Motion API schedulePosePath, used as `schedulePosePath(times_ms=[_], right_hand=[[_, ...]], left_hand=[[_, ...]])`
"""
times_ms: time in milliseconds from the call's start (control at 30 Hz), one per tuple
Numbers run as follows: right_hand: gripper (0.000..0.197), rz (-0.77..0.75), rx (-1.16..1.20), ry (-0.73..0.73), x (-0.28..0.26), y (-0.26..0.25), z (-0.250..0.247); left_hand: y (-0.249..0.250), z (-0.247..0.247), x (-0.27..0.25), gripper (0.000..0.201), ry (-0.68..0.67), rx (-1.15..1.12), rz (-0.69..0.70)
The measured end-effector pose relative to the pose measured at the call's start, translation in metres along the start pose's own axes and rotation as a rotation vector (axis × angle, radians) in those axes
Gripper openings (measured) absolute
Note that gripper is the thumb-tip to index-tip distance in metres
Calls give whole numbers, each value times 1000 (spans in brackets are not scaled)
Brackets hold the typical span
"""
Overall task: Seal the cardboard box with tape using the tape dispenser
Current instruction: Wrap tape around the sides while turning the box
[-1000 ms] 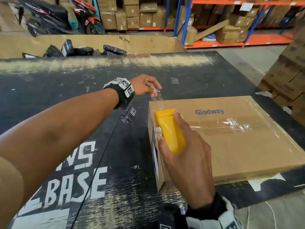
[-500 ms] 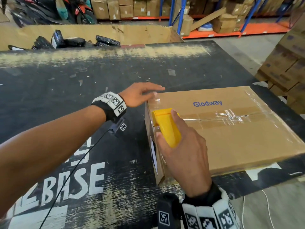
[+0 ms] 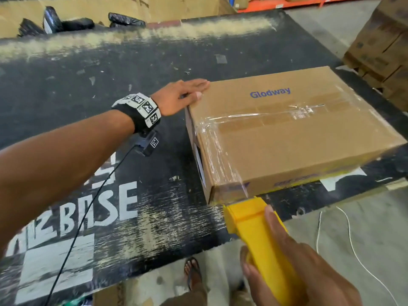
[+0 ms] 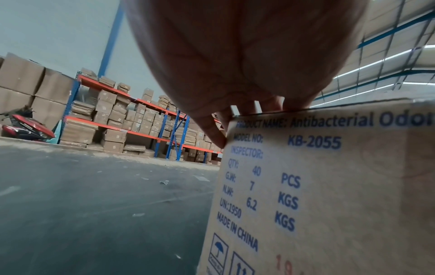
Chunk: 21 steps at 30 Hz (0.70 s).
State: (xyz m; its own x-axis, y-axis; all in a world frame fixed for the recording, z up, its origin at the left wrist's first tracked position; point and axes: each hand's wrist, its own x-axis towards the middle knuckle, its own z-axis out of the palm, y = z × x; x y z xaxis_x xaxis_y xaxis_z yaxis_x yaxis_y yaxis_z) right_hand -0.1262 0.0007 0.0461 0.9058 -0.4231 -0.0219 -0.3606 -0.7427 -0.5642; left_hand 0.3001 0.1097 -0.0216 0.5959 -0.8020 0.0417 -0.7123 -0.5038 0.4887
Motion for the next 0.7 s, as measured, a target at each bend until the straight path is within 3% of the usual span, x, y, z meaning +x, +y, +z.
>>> schedulePosePath(times_ms=[233,433,500,600,700], right_hand=[[82,49,-63,-98,11,16,19],[71,146,-54,-492,35,50,48],[69,164,-3,-493,35,62,56],[66,153,130,-429,40,76,52],[67,118,239,-359,49,88,43]], left_hand=[[3,1,-2,48,19,56,-6],[7,5,-2,53,27,97,-23],[18,5,-9,54,87,117,-9],[67,15,-45,51,172,9,125],[116,39,-88,66,10,19,243]])
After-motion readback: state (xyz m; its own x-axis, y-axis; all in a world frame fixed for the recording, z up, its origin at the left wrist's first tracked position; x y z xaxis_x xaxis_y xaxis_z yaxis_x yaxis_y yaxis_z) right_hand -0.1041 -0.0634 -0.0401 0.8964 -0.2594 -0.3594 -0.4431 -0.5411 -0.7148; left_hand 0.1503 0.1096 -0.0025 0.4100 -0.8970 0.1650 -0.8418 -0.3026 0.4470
